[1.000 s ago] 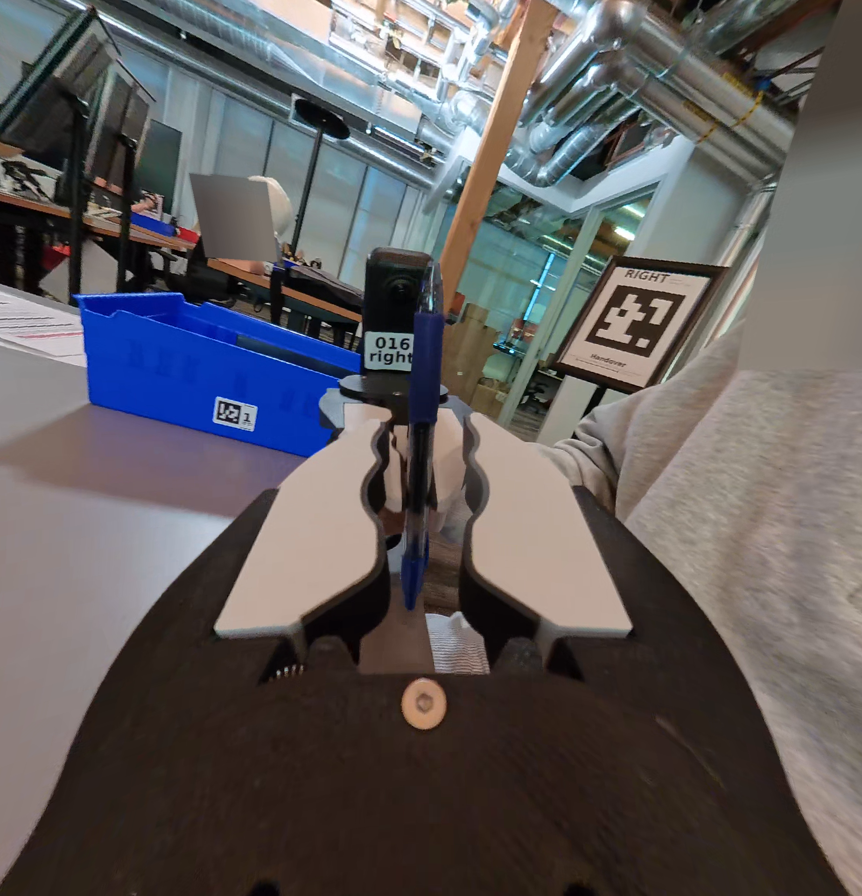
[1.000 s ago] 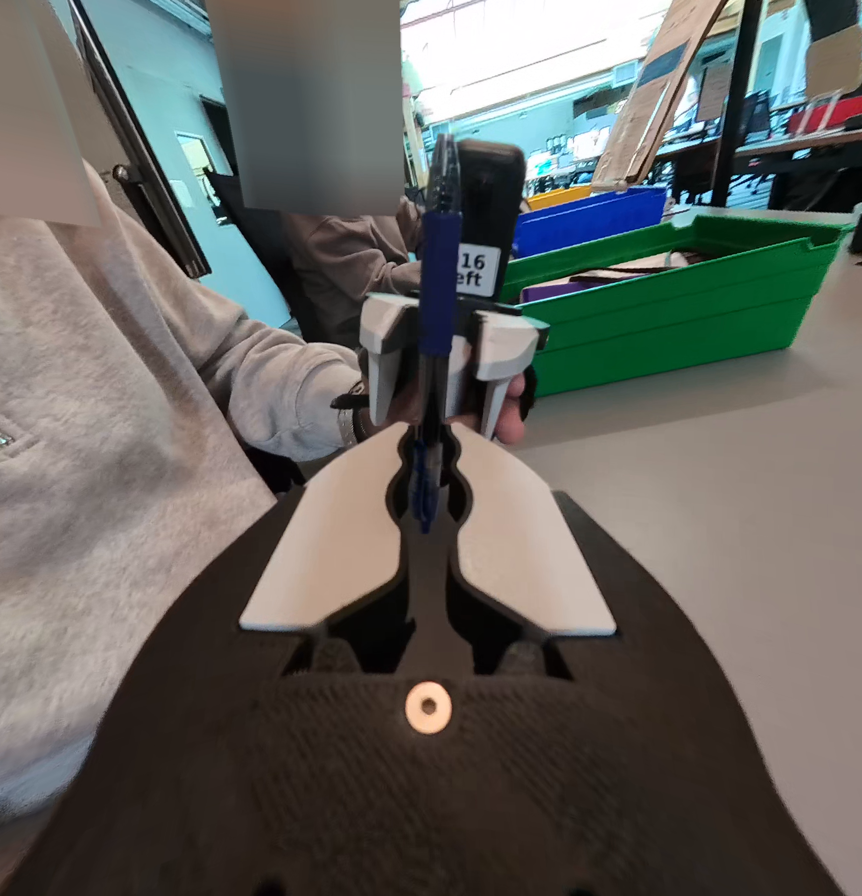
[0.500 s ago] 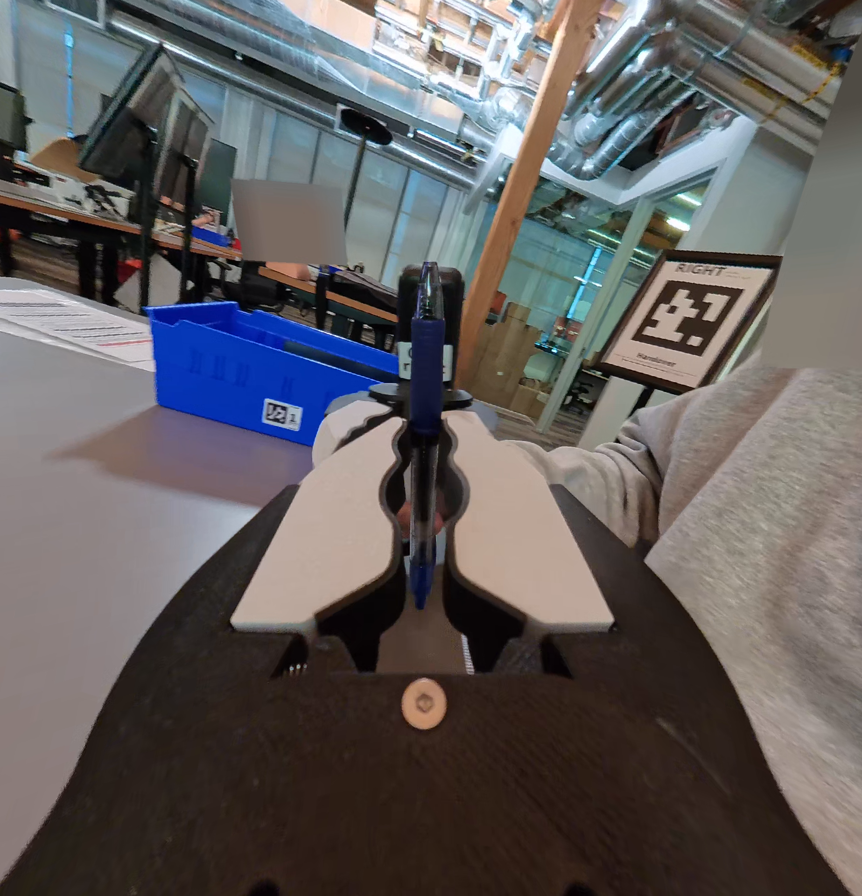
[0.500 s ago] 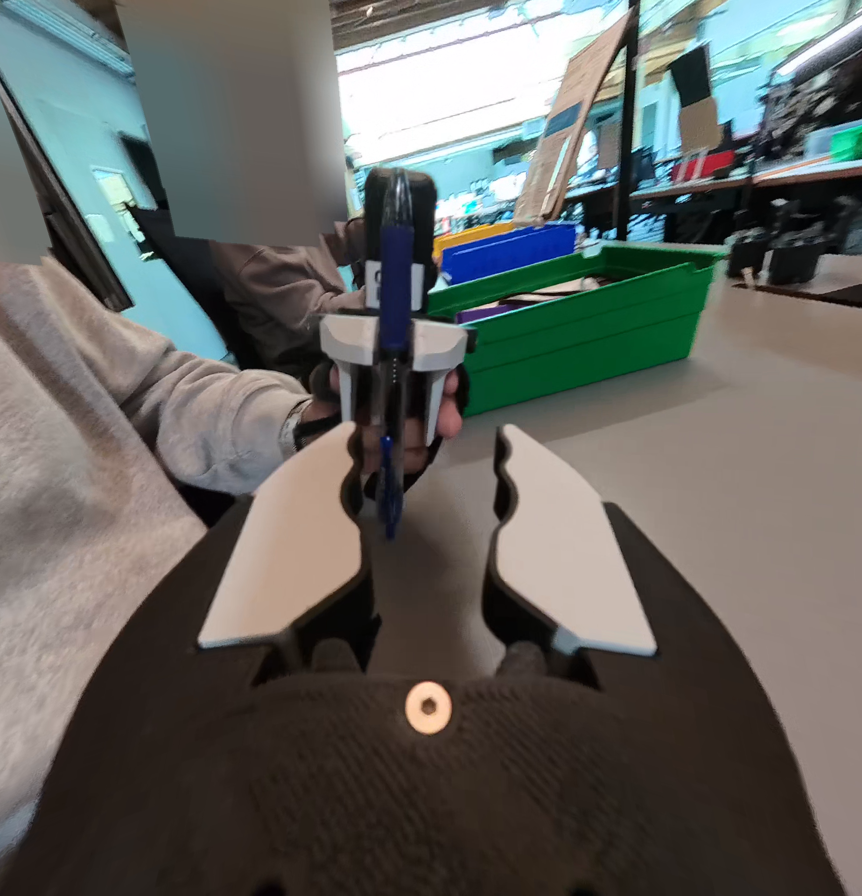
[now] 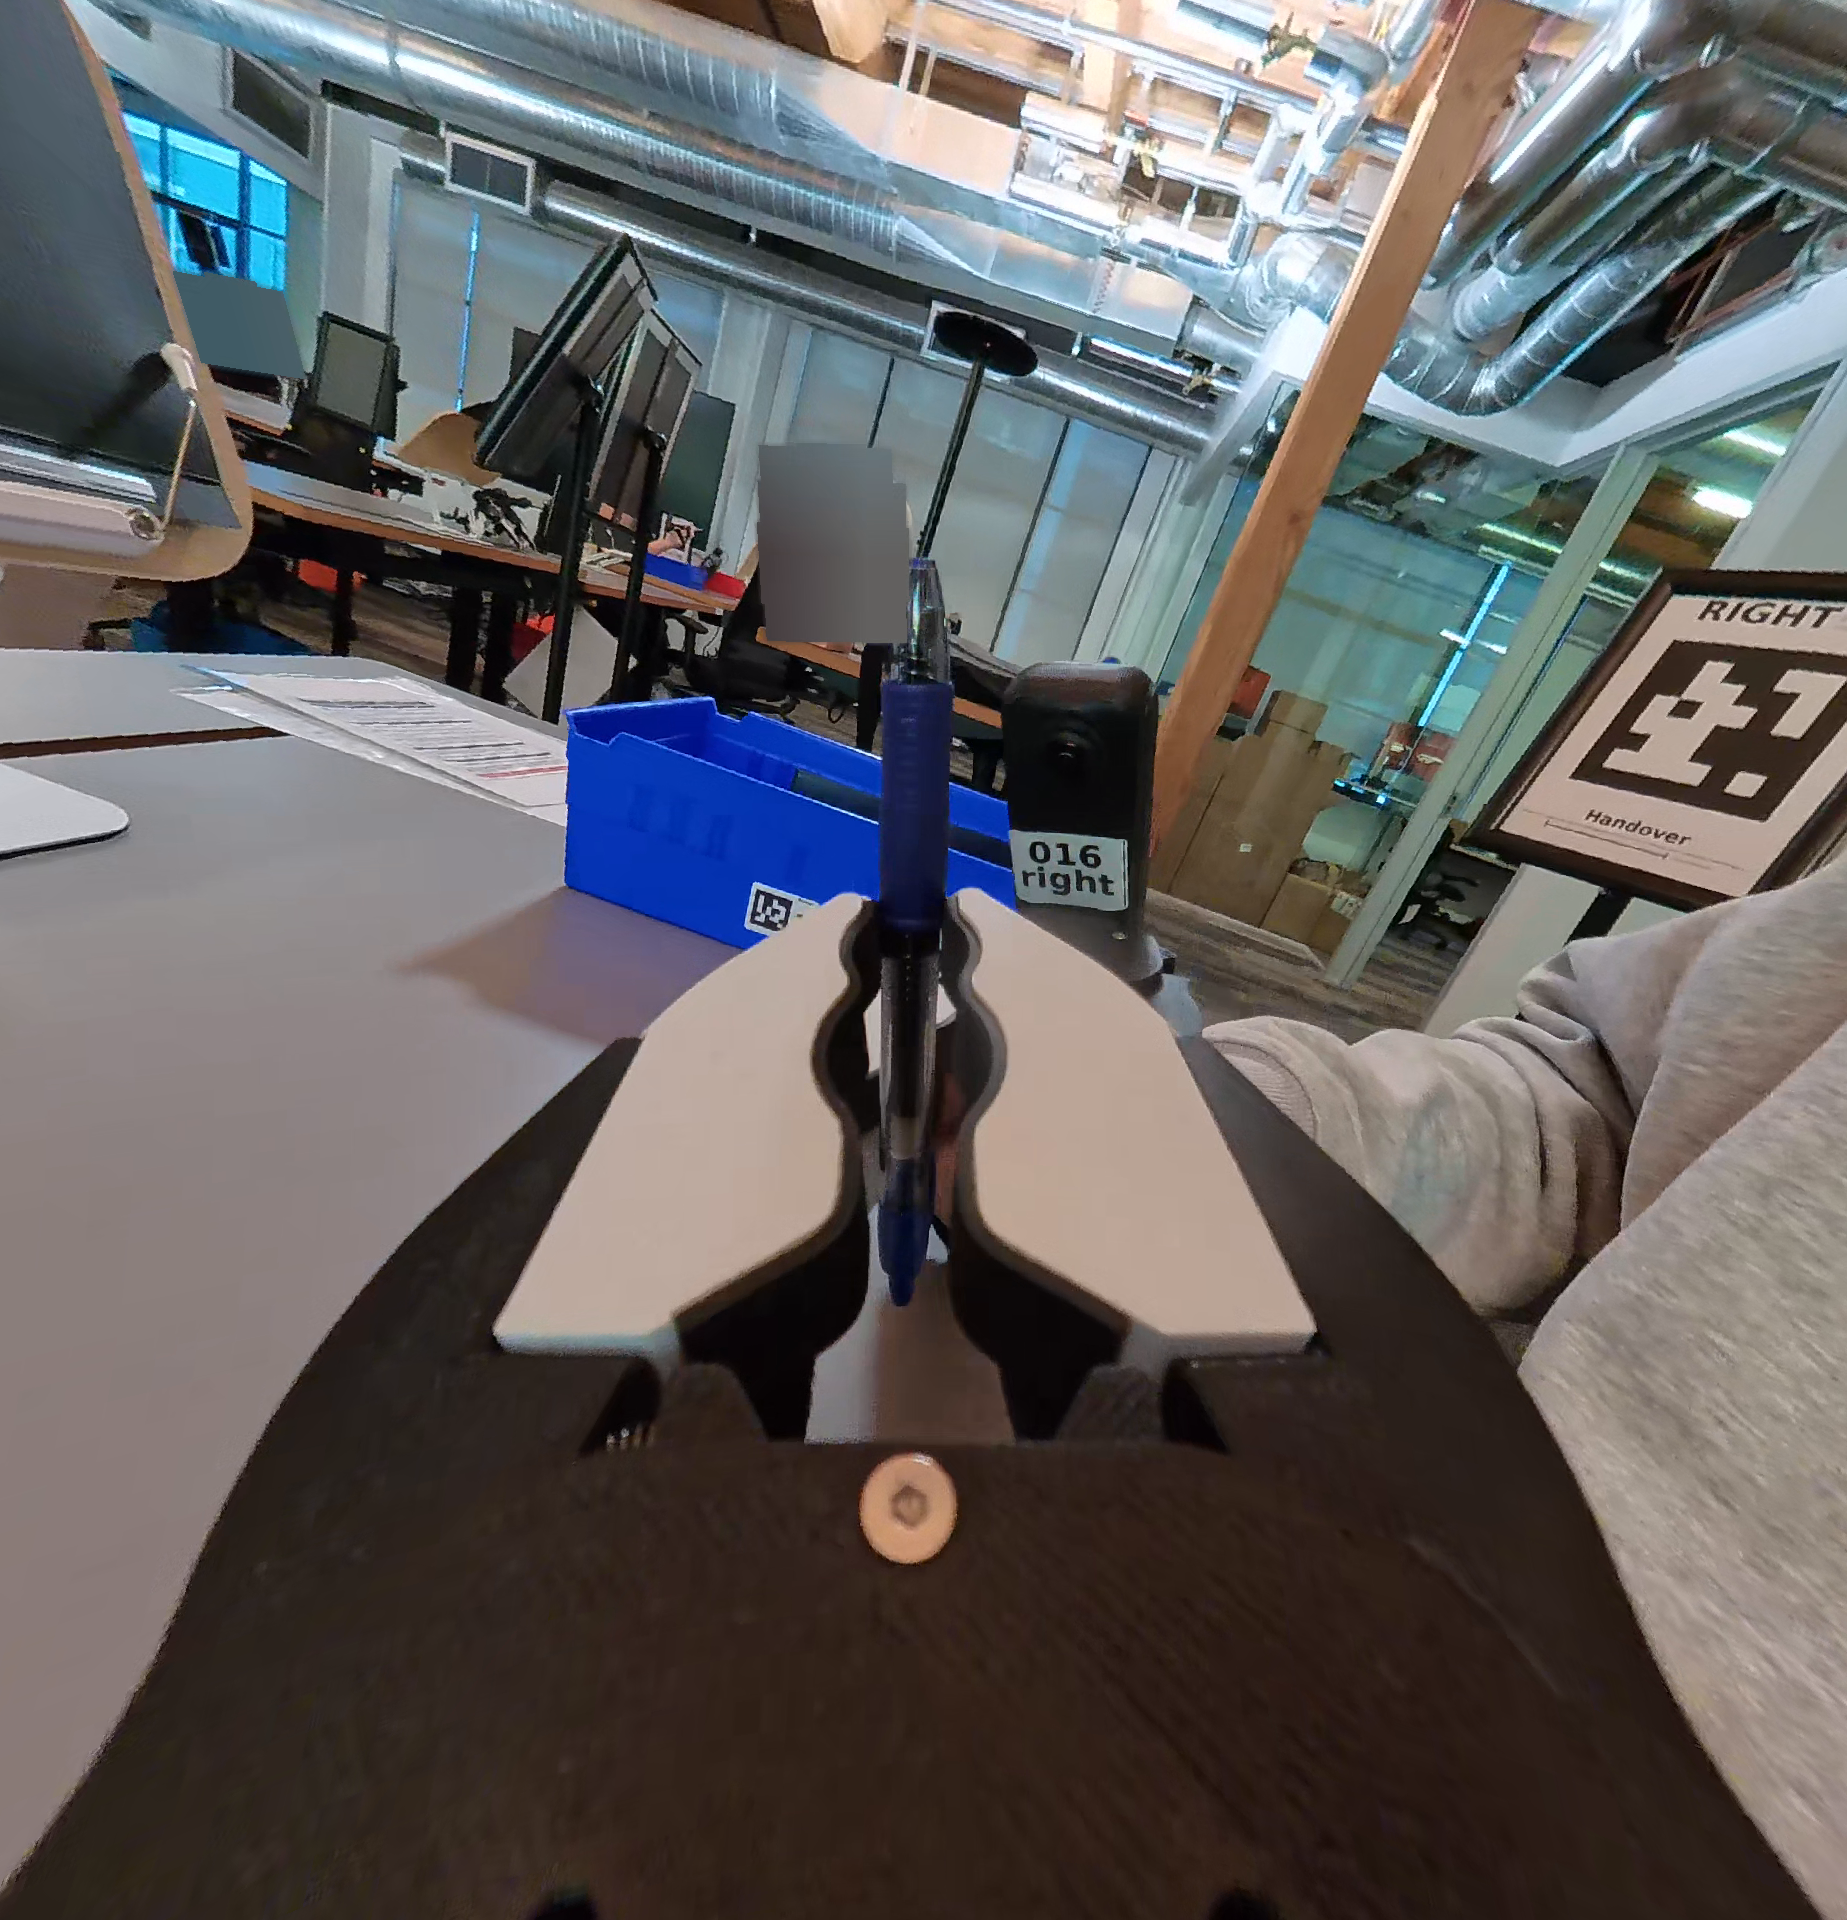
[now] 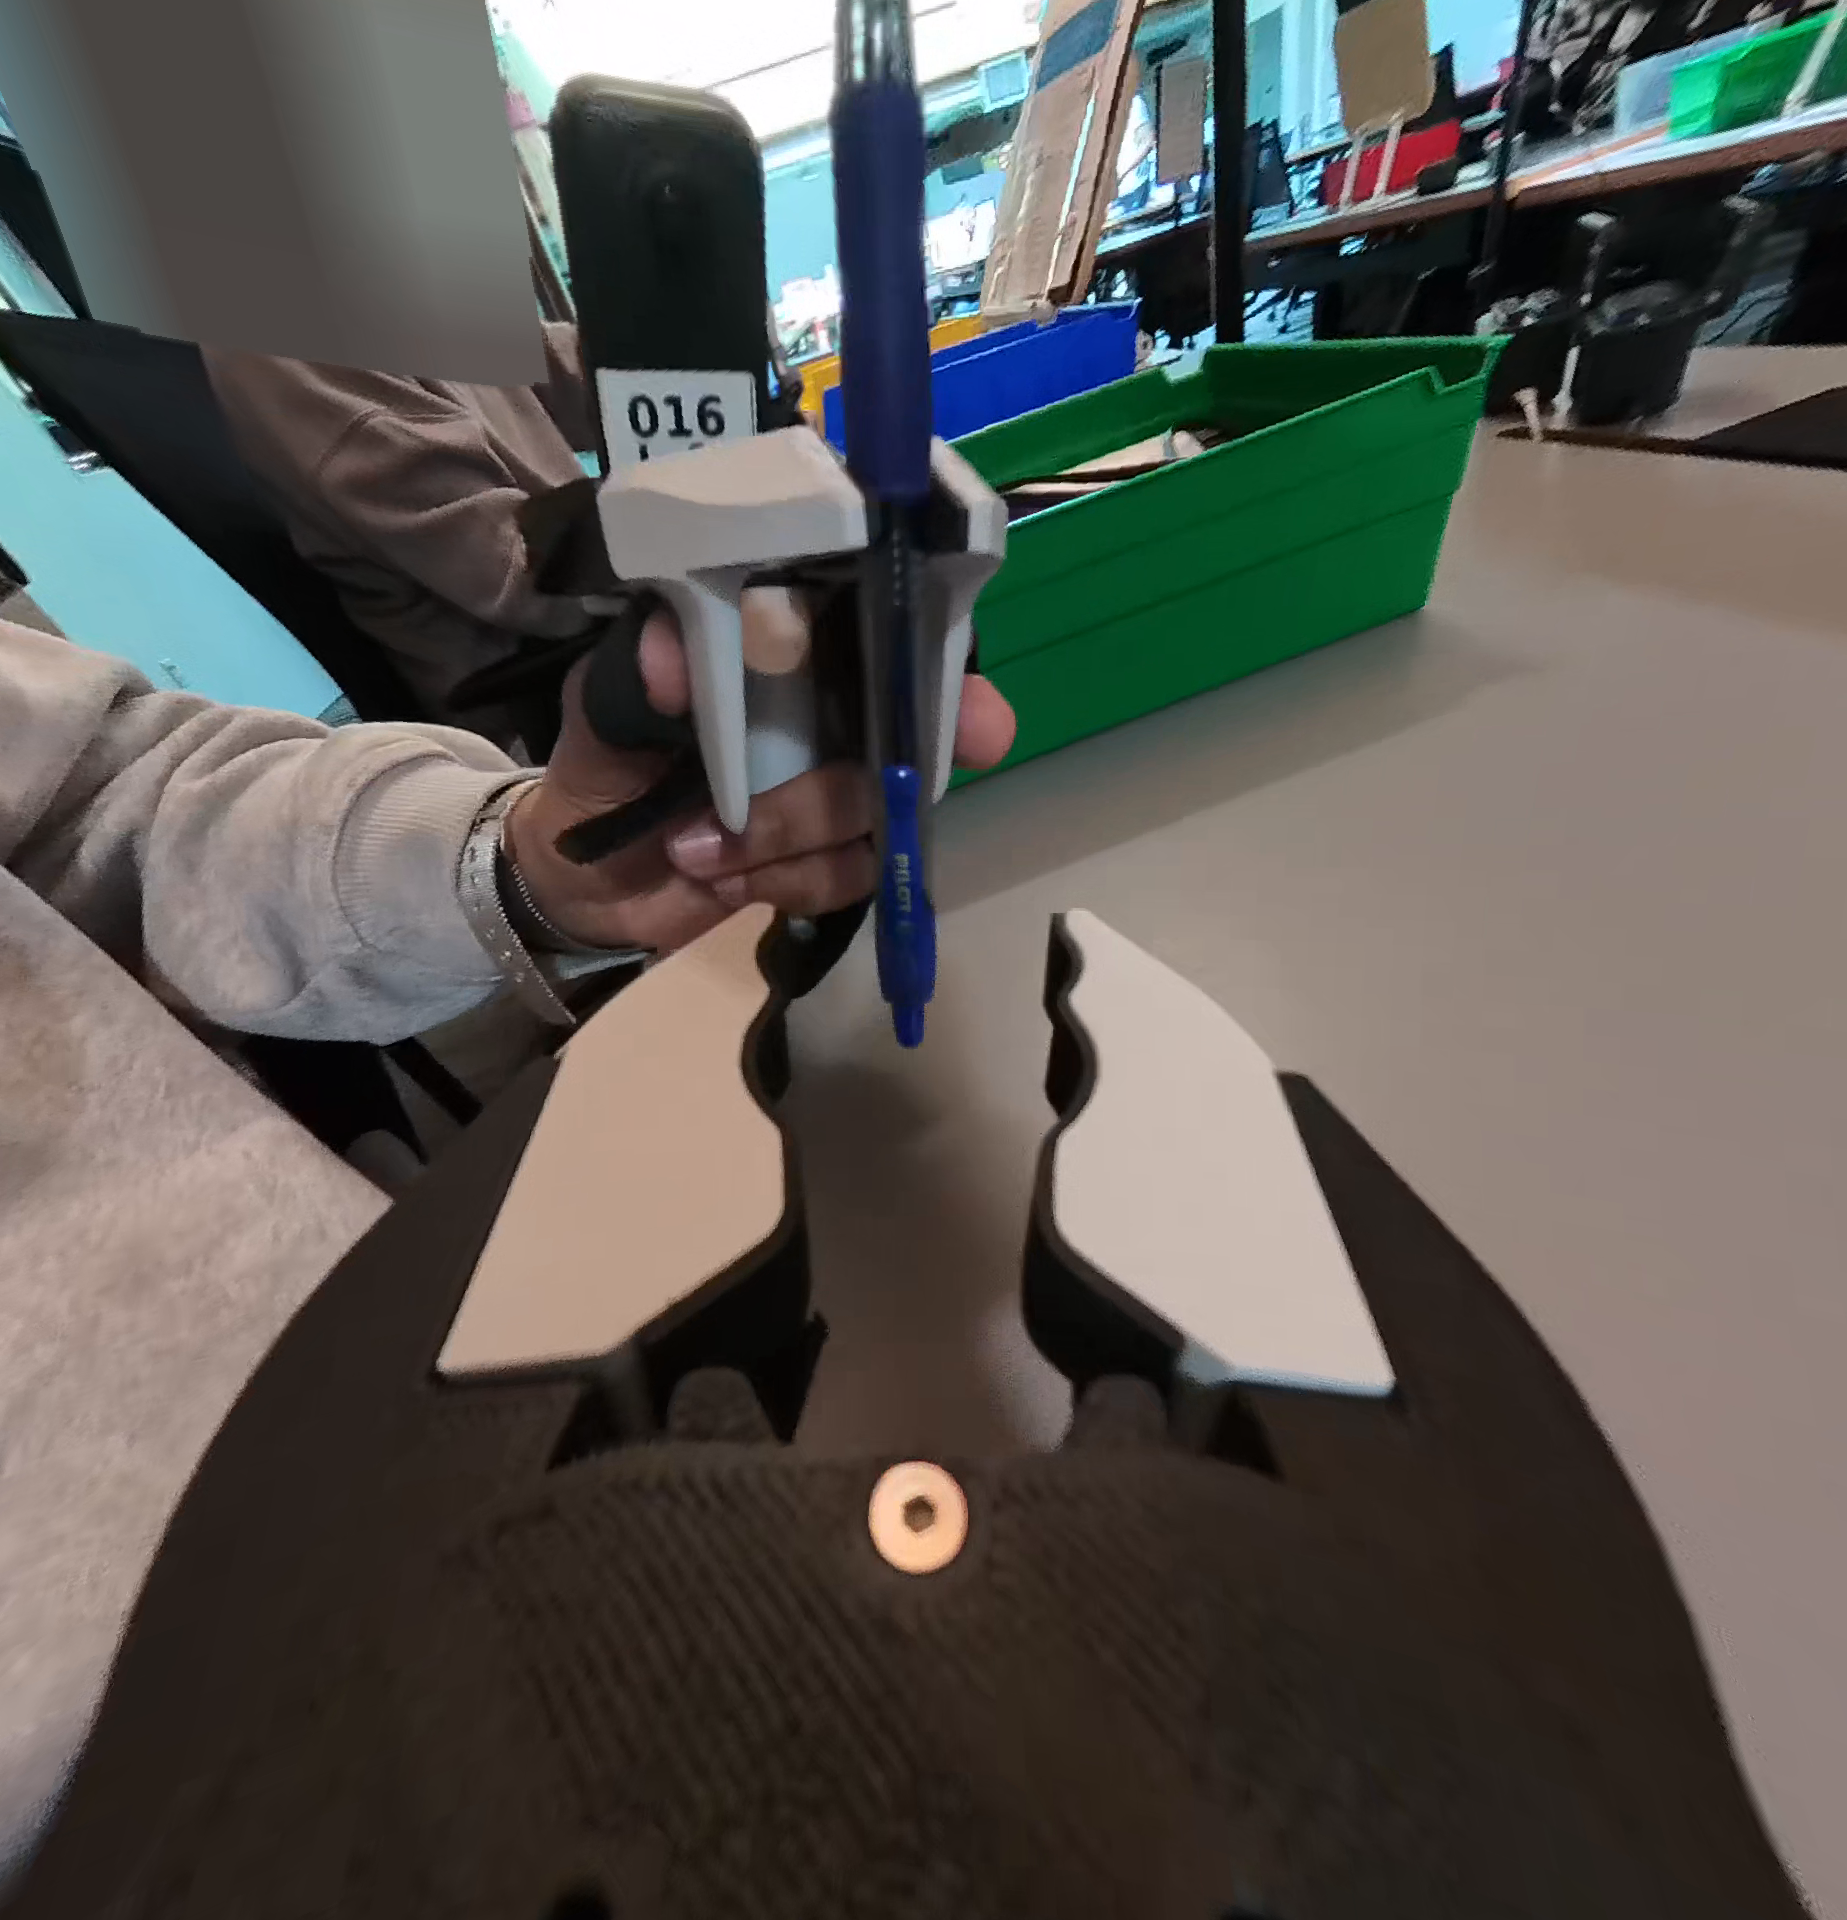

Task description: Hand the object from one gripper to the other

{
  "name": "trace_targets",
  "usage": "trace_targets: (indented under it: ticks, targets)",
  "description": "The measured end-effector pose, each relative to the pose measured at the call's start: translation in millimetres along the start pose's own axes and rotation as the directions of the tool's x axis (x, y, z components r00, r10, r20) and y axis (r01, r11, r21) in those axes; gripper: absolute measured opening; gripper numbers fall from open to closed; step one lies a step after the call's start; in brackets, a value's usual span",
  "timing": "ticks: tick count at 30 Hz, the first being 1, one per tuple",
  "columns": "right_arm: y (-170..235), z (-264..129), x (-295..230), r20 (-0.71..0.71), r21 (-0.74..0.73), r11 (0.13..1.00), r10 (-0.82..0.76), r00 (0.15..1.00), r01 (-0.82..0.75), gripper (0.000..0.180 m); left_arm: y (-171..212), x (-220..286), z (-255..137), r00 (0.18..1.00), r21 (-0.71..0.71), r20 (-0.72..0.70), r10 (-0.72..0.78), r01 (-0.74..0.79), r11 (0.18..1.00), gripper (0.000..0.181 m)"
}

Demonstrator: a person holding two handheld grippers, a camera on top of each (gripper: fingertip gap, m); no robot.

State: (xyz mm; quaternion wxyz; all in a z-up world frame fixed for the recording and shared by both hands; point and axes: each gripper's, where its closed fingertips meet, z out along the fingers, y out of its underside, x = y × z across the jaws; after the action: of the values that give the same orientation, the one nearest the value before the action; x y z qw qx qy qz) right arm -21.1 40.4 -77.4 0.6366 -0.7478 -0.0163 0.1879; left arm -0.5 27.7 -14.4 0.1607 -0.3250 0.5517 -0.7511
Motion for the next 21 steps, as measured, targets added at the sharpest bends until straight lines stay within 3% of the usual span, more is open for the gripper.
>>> trace_targets:
  ticks: [6,9,12,15,18,21]
  targets:
    - [-3.4,-0.8,-7.4,0.020,0.011,0.998,-0.069,0.997,0.069,0.012,2.5,12.1,6.5,0.998,-0.027,-0.016,0.055,-0.056,0.998,0.012]
    - [-5.0,-1.6,-9.1,0.012,0.014,0.993,-0.115,0.993,0.115,0.011,1.7,15.6,7.9,0.998,-0.022,-0.024,0.061,-0.062,0.998,0.012]
    - [-12.2,-4.4,-12.0,0.016,0.051,0.991,-0.128,0.992,0.127,0.011,-1.2,12.5,7.8,0.998,0.005,-0.001,0.058,-0.058,0.998,0.047]
    - [-24.1,-14.7,-7.4,-0.024,0.086,0.985,-0.147,0.989,0.149,0.011,-4.9,5.8,5.1,0.998,0.046,0.033,0.044,-0.046,0.998,0.067]
    - [-50.2,-39.3,4.3,-0.124,0.118,0.980,-0.145,0.982,0.160,0.011,-3.3,-0.1,2.7,0.999,0.054,0.038,0.020,-0.022,0.998,0.070]
    - [-91.9,-89.0,23.2,-0.297,0.136,0.974,-0.134,0.945,0.180,0.011,3.7,-6.1,2.4,0.999,0.036,0.041,-0.004,0.003,0.999,0.069]
